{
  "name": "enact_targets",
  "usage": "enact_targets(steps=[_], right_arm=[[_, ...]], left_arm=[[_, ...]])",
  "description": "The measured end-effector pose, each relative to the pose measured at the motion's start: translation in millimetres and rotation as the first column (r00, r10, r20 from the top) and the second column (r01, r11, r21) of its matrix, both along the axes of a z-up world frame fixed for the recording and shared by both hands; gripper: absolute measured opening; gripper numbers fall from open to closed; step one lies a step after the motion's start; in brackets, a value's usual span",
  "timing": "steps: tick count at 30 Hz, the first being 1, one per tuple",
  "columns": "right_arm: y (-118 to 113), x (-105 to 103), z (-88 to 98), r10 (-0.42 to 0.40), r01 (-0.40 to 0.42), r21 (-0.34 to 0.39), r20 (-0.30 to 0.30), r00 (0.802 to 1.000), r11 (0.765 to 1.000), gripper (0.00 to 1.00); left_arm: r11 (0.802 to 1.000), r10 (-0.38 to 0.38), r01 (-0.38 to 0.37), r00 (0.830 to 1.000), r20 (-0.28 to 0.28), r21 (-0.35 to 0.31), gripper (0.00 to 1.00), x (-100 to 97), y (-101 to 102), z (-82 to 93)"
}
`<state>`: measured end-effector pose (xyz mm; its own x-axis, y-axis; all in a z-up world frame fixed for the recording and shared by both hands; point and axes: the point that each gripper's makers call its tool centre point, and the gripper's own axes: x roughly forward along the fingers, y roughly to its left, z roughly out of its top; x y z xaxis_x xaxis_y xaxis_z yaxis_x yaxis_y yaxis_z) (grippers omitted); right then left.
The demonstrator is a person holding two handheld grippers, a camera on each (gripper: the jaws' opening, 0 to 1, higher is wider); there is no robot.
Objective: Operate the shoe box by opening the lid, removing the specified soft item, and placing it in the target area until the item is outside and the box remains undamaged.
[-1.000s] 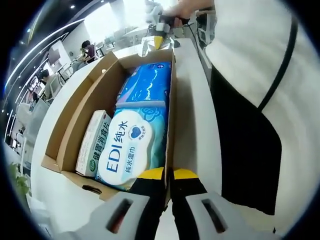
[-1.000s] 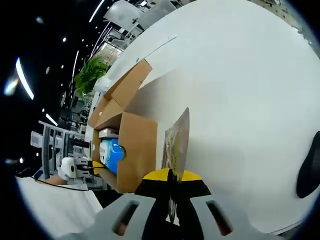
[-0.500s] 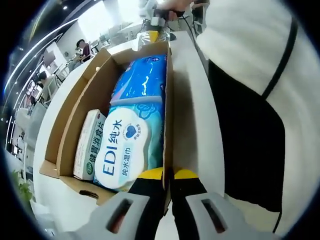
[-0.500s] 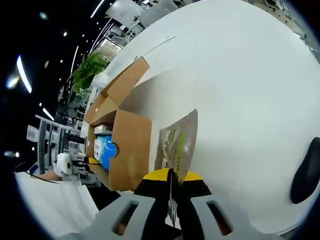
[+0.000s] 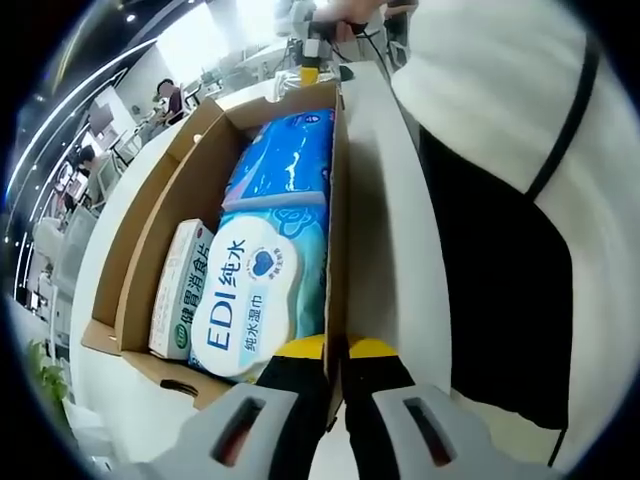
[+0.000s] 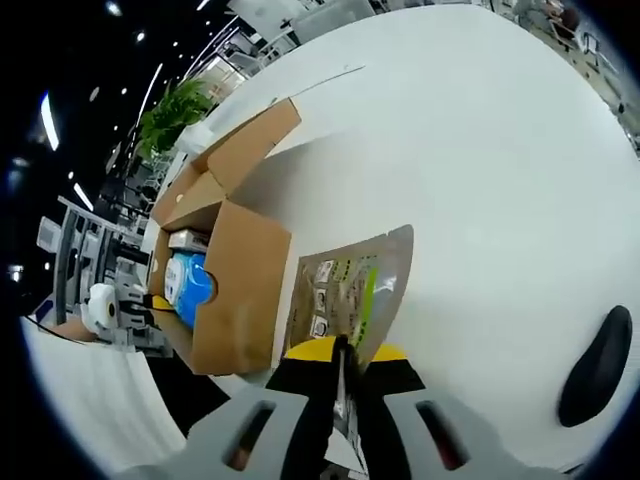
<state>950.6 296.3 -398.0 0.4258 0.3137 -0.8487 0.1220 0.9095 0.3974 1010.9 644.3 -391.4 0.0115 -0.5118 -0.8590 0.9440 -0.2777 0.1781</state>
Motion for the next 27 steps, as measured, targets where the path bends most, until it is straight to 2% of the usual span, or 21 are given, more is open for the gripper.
enact_targets(steps=[14, 18, 22, 27], right_arm=[[-9, -6, -13.2, 0.032, -0.036, -0.106, -0.036, 0.999, 0.994, 0.07], [-12, -6, -19.6, 0.018, -0.021, -0.098, -0.037, 0.999, 0.995, 0.07], [-16, -9, -19.5, 0.021, -0.028, -0.125, -0.056, 0.998, 0.992, 0.11], [-16, -9, -21.1, 0.004, -0.010, -0.129, -0.048, 0.999, 0.992, 0.12]], left_arm=[[1.000, -0.001, 0.001, 1.000, 0.003, -0.001, 0.04, 0.5, 1, -1.6], [1.000, -0.001, 0.001, 1.000, -0.001, 0.002, 0.04, 0.3, 1, -1.1], [1.000, -0.008, 0.008, 1.000, 0.000, 0.000, 0.04, -0.1, 1, -0.6], [1.000, -0.010, 0.010, 1.000, 0.001, -0.002, 0.04, 0.2, 1, -0.7]])
